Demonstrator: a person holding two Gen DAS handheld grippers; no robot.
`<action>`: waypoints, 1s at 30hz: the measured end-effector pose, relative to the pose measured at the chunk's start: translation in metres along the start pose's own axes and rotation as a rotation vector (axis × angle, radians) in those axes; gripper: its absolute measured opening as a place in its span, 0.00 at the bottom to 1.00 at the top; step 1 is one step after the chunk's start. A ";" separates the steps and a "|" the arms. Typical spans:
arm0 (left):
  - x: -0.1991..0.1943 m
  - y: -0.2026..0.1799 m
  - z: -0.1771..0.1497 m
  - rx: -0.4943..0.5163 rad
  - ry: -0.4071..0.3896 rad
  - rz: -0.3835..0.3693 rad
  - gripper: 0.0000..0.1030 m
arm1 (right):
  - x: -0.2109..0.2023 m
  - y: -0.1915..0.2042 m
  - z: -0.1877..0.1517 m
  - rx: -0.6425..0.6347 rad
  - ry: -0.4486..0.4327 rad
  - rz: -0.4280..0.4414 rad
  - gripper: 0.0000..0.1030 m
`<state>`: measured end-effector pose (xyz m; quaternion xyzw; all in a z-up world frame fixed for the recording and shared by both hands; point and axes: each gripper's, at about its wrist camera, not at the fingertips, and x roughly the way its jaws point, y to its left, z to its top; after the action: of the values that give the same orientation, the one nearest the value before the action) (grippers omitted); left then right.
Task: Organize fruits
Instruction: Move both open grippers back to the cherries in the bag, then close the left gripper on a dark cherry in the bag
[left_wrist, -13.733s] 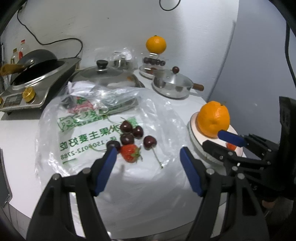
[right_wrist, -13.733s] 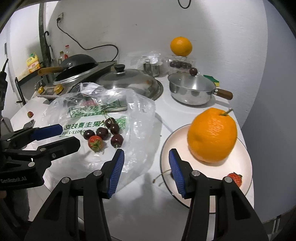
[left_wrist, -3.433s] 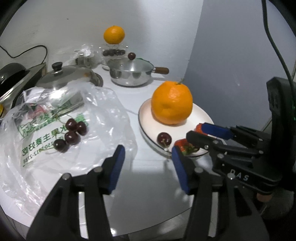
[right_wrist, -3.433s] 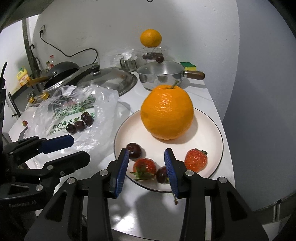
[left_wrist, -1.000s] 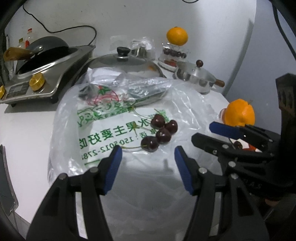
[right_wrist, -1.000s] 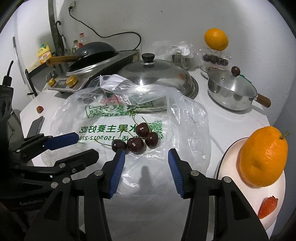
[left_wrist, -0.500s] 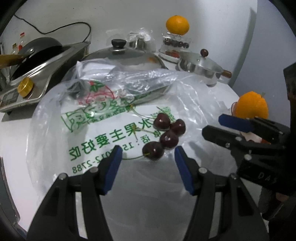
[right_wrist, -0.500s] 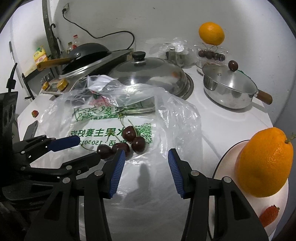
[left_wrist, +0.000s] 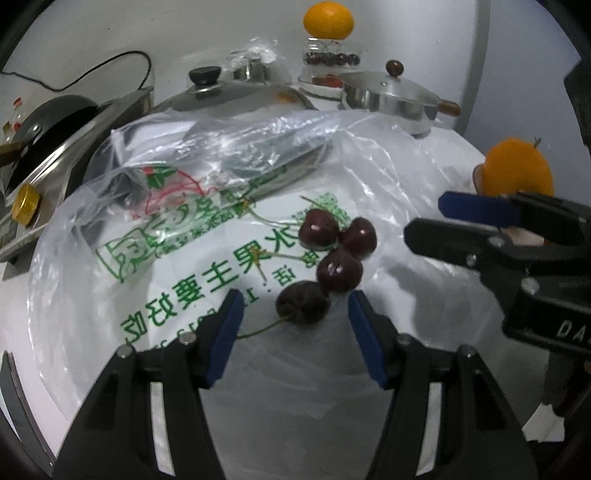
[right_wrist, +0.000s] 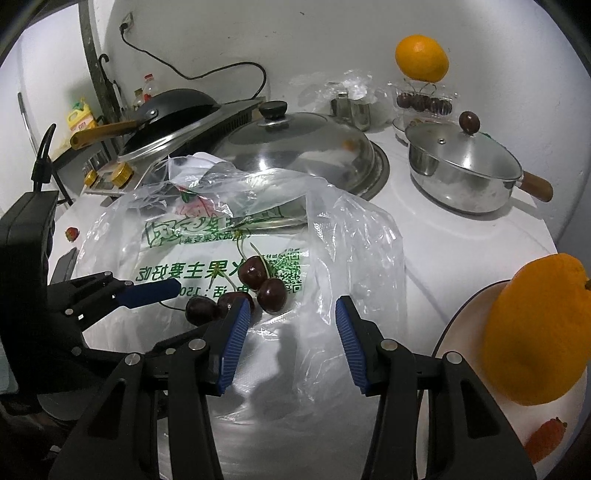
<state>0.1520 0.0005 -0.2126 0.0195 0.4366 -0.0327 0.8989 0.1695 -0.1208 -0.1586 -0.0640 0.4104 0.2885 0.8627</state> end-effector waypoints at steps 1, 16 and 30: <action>0.001 -0.001 0.000 0.008 -0.001 -0.001 0.58 | 0.001 0.000 0.000 0.001 0.001 0.000 0.50; -0.001 -0.003 -0.002 0.037 -0.026 -0.033 0.34 | 0.001 0.000 -0.001 0.000 0.006 -0.009 0.50; -0.013 0.009 -0.006 0.008 -0.055 -0.081 0.31 | 0.002 0.017 0.001 -0.018 0.008 -0.006 0.50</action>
<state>0.1401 0.0105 -0.2059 0.0044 0.4120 -0.0714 0.9084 0.1622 -0.1057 -0.1570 -0.0740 0.4109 0.2894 0.8614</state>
